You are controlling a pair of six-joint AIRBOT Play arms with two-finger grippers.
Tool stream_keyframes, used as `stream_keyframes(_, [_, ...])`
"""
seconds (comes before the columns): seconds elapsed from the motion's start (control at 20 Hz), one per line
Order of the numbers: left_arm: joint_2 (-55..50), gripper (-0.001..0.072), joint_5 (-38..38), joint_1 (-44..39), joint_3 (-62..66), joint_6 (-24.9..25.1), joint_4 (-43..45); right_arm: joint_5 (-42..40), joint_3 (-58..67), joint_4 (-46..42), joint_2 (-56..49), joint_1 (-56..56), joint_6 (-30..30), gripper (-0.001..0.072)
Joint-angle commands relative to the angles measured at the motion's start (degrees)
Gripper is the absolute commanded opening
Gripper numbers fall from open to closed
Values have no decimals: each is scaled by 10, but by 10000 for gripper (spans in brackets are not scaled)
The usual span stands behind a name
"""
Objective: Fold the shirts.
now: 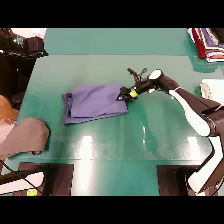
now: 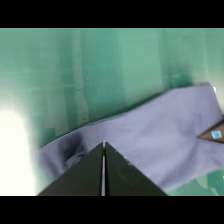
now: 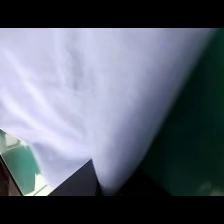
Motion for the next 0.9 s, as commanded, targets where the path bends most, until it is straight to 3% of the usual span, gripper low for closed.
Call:
stream_keyframes(0.0, [0, 25, -1, -15, 0, 0, -18, 30, 74, -15, 4, -28, 1, 15])
stream_keyframes(0.3, [0, 26, 47, -123, 0, 0, -19, 90, 188, -176, 108, -218, 33, 15])
stream_keyframes(0.65, [0, 26, 126, -235, 0, 0, -19, 87, 207, -186, 143, -495, 33, 15])
stream_keyframes(0.85, [0, 26, 158, -261, 0, 0, -19, 64, 207, -182, 142, -586, 33, 15])
